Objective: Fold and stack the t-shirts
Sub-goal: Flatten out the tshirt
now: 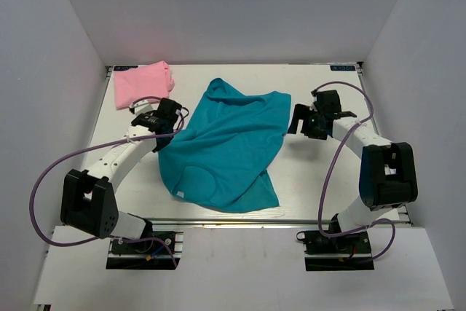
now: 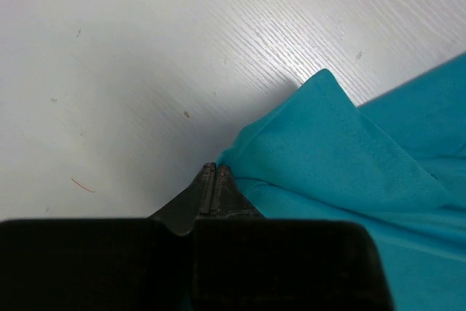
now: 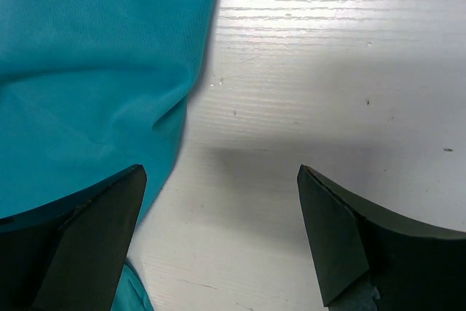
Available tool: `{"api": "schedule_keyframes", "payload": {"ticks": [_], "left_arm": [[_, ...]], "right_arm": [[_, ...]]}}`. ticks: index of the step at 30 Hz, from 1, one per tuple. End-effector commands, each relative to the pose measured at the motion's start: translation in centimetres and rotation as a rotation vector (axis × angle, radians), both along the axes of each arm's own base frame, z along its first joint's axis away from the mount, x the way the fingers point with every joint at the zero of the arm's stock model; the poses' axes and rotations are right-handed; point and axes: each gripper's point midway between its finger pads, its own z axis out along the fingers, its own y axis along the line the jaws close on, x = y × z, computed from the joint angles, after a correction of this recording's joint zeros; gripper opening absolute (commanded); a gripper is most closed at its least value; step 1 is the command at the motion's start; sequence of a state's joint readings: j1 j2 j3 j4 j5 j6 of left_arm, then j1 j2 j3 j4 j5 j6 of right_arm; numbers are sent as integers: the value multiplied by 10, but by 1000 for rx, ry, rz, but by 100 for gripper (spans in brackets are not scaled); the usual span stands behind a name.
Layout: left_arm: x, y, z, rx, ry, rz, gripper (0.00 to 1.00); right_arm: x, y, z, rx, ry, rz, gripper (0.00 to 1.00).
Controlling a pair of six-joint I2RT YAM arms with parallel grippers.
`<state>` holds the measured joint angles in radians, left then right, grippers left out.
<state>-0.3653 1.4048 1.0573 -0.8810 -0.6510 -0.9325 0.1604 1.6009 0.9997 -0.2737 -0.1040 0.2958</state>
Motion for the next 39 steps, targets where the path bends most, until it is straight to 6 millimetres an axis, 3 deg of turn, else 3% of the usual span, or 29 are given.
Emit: {"api": "schedule_keyframes", "payload": {"ticks": [1,5,8,10,11,12,13,14,15,16,19,21,25,26,29,33,34,36,37,39], "left_arm": [[7,1,0,-57,-46,53,0],[8,6,-1,-74,-71,71,0],[6,6,-6,-81,-58,44,0],[12,4,-8,-74,-76,-3,0],[12,-3,-10,-100,-76,-35,0],[24,-9,-4,-122,-135,-77,0],[21,-11,-14,-114,-112,-125,0],[24,-21,-15,-153,-121,-174,0],[32,-32,-14,-180,-148,-240,0],[32,-32,-21,-178,-136,-240,0],[32,-49,-36,-210,-84,-327,0],[38,-52,-45,-203,-43,-348,0],[40,-60,-63,-203,44,-370,0],[39,-60,-66,-195,56,-378,0],[45,-61,-60,-191,37,-391,0],[61,-66,-48,-203,-20,-414,0],[64,-66,-47,-196,-20,-424,0],[75,-69,-42,-187,-36,-441,0],[84,-72,-35,-183,-59,-452,0],[92,-76,-43,-172,-35,-482,0]], "right_arm": [[7,6,11,-32,-65,65,90],[31,24,27,-64,-139,162,90],[55,39,52,-94,-210,233,90],[69,56,45,-113,-205,310,90],[72,60,32,-118,-179,321,90],[89,77,42,-109,-212,352,90],[90,80,26,-111,-167,361,90],[101,87,34,-107,-189,362,90],[107,94,30,-103,-170,372,90],[110,97,16,-106,-147,377,90],[120,116,12,-63,-141,394,90],[121,116,4,-54,-123,378,90],[112,114,-15,-61,-76,358,90],[114,114,-10,-54,-95,347,90],[103,108,-14,-57,-89,306,90],[78,99,-40,-48,0,295,90],[64,96,-54,-55,43,297,90],[56,92,-57,-54,57,285,89],[39,84,-68,-66,96,275,89],[31,79,-62,-65,86,240,89]]}}
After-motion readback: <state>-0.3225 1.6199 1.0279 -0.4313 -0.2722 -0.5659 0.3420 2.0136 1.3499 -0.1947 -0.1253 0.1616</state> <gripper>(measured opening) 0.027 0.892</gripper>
